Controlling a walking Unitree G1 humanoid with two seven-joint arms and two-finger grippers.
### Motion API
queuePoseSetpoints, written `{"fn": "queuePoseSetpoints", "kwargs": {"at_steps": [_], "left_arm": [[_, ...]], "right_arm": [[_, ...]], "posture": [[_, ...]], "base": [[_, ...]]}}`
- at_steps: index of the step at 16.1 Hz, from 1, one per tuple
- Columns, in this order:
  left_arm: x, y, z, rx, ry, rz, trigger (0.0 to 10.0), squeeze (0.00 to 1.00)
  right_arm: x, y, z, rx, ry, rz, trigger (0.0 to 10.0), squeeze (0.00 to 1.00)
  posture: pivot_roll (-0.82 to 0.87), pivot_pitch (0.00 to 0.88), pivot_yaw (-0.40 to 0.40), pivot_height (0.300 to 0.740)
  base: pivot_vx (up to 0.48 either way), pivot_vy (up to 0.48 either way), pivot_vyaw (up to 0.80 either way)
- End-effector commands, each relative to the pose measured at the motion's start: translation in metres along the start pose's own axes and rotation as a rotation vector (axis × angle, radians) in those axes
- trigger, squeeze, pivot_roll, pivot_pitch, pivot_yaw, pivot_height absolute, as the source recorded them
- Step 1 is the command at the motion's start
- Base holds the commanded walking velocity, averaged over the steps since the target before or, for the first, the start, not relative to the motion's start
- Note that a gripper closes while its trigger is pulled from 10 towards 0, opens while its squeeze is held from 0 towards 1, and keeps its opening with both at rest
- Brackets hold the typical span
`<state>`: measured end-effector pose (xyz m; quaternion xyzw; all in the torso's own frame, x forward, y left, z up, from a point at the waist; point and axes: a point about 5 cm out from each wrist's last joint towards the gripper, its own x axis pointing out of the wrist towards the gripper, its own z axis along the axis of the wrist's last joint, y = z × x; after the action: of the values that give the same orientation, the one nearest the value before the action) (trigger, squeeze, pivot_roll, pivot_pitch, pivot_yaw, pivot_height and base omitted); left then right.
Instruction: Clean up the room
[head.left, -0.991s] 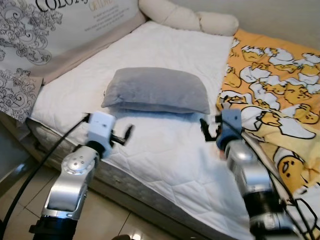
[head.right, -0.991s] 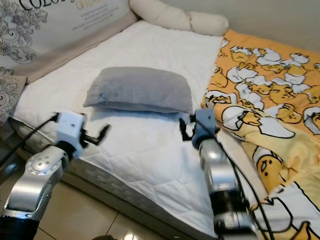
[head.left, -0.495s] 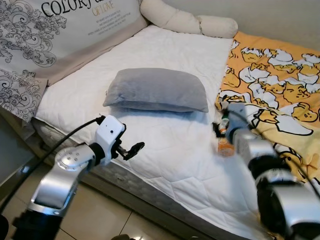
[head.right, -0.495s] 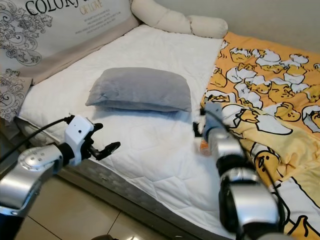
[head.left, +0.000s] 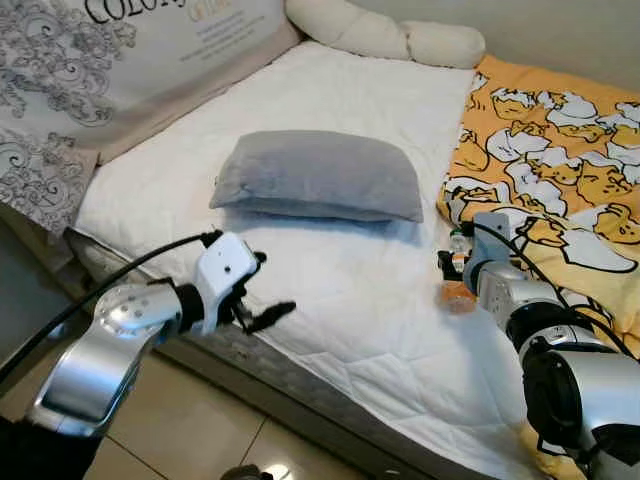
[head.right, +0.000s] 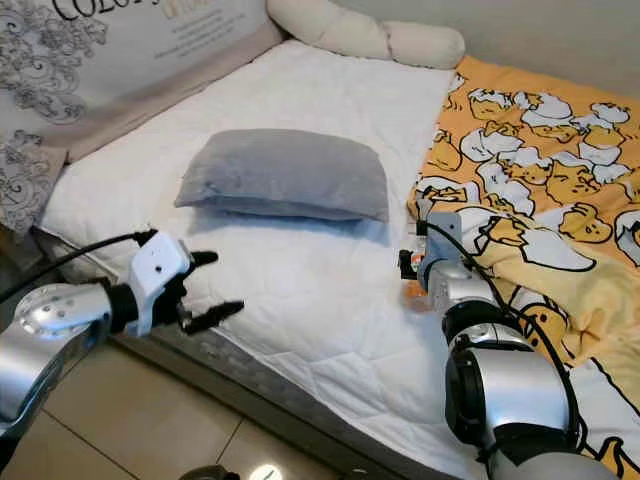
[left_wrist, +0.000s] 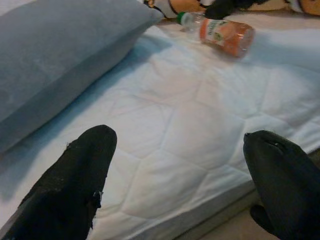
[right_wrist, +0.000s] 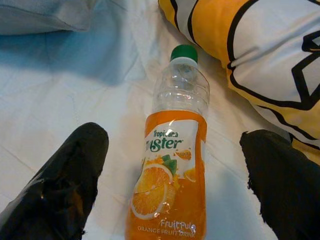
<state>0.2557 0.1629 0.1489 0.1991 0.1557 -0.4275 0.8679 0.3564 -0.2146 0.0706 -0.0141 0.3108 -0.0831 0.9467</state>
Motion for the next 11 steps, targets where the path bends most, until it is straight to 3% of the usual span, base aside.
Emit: {"fn": "queuePoseSetpoints", "kwargs": {"at_steps": [1, 11], "left_arm": [[-0.002, -0.003, 0.004, 0.011, 0.001, -0.025, 10.0, 0.0], [-0.015, -0.015, 0.011, -0.003, 0.035, -0.064, 10.0, 0.0]], "right_arm": [[0.0, -0.006, -0.003, 0.023, 0.006, -0.01, 10.0, 0.0], [0.001, -0.007, -0.025, 0.077, 0.054, -0.029, 10.0, 0.0]], "posture": [[0.07, 0.038, -0.016, 0.74], [0.12, 0.144, -0.013, 0.74]], "base": [[0.0, 0.0, 0.0], [0.0, 0.0, 0.0]]}}
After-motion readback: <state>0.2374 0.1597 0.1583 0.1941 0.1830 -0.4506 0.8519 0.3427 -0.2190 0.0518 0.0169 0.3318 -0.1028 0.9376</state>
